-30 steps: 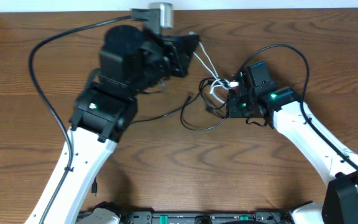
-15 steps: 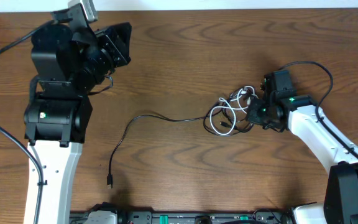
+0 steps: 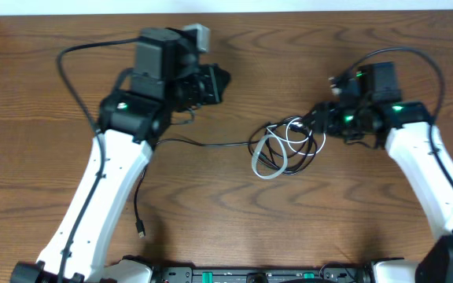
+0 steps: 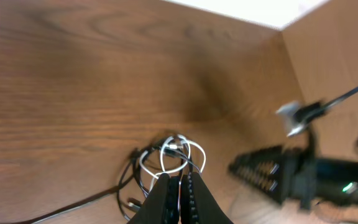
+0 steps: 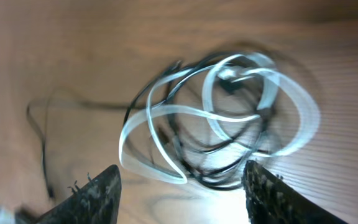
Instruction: Untangle cables
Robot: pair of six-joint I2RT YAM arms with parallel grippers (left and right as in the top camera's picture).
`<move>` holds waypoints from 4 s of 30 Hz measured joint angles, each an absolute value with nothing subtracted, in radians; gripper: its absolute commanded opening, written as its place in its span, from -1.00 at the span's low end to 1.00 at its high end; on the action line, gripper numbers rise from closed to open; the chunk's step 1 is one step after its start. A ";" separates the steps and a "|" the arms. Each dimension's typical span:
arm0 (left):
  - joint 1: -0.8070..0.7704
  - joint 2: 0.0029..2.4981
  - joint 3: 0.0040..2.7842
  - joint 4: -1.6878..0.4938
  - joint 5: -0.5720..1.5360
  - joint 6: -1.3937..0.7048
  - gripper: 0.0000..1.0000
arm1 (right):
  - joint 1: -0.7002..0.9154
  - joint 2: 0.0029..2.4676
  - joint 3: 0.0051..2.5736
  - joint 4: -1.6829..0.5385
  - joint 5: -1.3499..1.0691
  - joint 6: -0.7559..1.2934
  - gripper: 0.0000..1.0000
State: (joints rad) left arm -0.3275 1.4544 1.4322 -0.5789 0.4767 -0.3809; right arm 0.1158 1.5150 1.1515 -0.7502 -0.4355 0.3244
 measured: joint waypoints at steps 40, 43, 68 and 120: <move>-0.763 2.056 1.432 -0.250 0.359 -0.490 -0.21 | -0.109 1.503 1.162 -0.847 -0.234 0.374 0.43; -0.783 2.059 1.432 -0.221 0.356 -0.498 -0.21 | -0.115 1.503 1.163 -0.848 -0.220 0.374 0.48; -0.925 2.157 1.433 -0.181 0.045 -0.501 -0.56 | -0.204 1.503 1.163 -0.916 -0.201 0.348 0.46; -0.477 1.672 1.463 -0.452 0.692 -0.736 -0.85 | 0.240 1.467 1.162 -0.453 -0.381 0.334 -0.24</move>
State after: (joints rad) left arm -0.4767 1.6722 1.4631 -0.4522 0.6918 -0.7364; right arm 0.2398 1.4670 1.1622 -0.4530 -0.3805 0.3336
